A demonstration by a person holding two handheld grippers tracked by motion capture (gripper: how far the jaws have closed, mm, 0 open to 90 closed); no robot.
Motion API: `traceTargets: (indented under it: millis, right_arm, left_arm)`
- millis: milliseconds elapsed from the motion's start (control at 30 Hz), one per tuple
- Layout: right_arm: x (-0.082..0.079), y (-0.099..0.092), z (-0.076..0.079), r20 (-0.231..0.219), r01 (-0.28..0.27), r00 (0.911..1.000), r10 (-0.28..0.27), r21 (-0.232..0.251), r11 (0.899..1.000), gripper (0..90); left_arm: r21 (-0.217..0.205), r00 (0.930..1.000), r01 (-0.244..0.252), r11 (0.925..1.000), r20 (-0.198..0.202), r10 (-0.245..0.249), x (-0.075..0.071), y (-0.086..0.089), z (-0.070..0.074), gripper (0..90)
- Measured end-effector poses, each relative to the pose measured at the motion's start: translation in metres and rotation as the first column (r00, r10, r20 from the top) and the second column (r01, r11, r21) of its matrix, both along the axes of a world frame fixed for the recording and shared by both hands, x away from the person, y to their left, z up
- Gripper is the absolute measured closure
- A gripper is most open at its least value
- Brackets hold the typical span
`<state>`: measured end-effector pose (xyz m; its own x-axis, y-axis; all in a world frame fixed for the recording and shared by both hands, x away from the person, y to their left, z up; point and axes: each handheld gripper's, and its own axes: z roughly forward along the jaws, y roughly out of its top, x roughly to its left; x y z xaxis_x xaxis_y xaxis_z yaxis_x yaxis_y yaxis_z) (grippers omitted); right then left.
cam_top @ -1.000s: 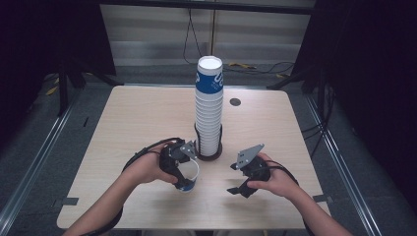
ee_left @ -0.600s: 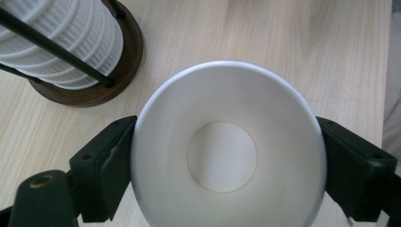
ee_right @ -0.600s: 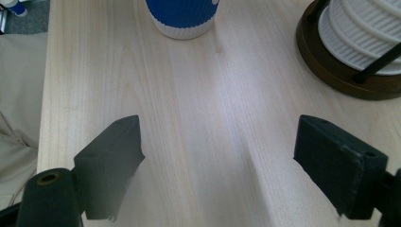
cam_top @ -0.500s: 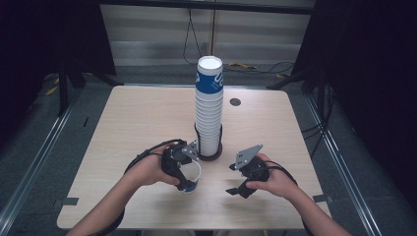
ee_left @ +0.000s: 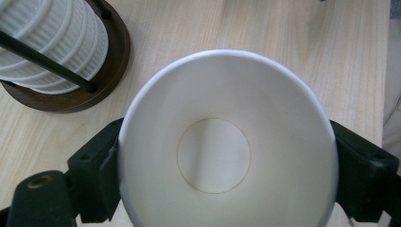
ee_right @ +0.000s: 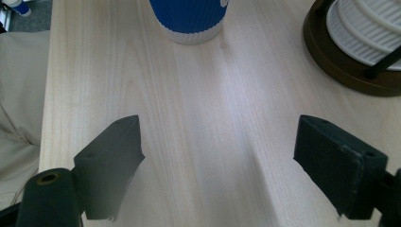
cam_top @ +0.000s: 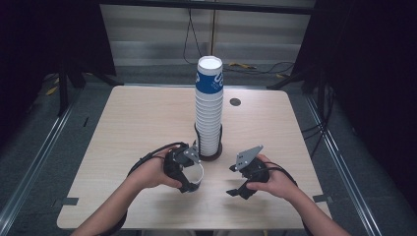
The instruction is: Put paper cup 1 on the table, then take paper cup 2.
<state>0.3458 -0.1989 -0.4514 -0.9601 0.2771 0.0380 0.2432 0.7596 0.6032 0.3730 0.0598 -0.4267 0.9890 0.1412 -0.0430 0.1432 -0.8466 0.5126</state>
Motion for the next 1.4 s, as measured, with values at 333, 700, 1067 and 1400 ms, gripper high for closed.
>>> traceTargets:
  millis: [333, 700, 1067, 1400]
  right_arm:
    - [0.000, 0.002, 0.000, -0.002, -0.004, 1.0000, 0.004, 0.002, 1.000, 15.3]
    - [0.000, -0.002, -0.002, -0.008, 0.003, 1.0000, -0.003, -0.001, 1.000, 15.3]
    - [0.005, -0.002, 0.005, -0.004, 0.020, 0.9998, -0.020, 0.006, 1.000, 15.1]
    - [0.013, -0.008, 0.016, -0.034, 0.062, 0.9975, -0.062, 0.006, 0.998, 15.5]
  left_arm:
    - [-0.031, 0.9993, -0.017, 0.9994, -0.034, 0.016, -0.003, 0.007, -0.015, 14.7]
    - [-0.020, 0.9979, -0.038, 0.9991, -0.053, 0.037, -0.004, 0.030, -0.021, 16.5]
    - [0.019, 0.9893, -0.136, 0.9905, -0.051, 0.137, 0.004, 0.059, 0.002, 16.8]
    - [0.021, 0.9769, -0.206, 0.9783, -0.053, 0.207, 0.021, 0.069, 0.039, 16.9]
